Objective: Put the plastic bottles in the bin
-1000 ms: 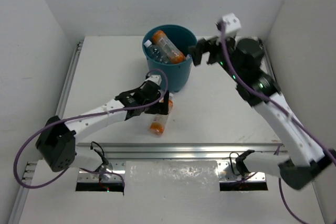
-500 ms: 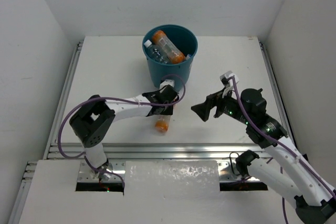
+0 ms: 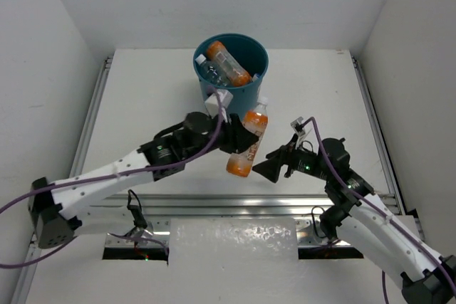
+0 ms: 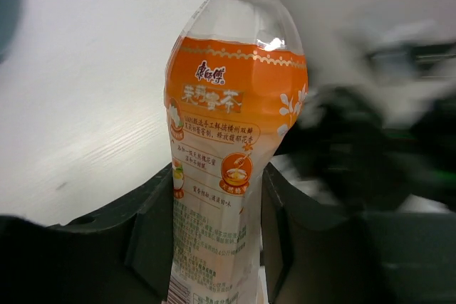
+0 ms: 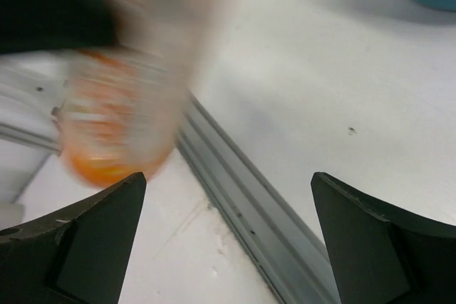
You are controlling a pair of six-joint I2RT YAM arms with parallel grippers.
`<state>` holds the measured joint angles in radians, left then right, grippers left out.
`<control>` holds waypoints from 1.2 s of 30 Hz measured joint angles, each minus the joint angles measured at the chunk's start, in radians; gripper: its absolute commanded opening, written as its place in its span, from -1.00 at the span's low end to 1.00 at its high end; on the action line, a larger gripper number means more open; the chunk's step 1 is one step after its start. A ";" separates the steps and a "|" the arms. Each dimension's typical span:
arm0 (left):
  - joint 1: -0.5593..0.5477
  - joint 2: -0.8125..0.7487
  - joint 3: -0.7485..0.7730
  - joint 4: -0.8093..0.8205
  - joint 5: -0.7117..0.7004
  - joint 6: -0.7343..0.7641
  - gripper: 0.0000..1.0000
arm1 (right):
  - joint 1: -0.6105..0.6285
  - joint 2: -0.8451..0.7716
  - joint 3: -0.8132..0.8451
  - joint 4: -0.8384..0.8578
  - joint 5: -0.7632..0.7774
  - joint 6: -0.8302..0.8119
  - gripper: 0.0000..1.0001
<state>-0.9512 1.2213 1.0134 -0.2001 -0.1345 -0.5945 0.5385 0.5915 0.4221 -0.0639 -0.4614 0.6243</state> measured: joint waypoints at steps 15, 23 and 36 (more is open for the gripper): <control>-0.029 -0.089 -0.073 0.474 0.388 -0.104 -1.00 | -0.014 0.013 -0.015 0.261 -0.199 0.158 0.98; -0.038 -0.100 -0.073 0.423 0.333 -0.088 -1.00 | -0.008 -0.155 -0.012 0.119 0.023 0.099 0.98; -0.038 -0.156 -0.072 0.356 0.279 -0.065 -1.00 | -0.006 -0.156 -0.006 0.296 -0.214 0.092 0.98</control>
<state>-0.9890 1.0657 0.9409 0.1558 0.1444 -0.6594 0.5327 0.4351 0.4164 0.2317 -0.6754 0.7166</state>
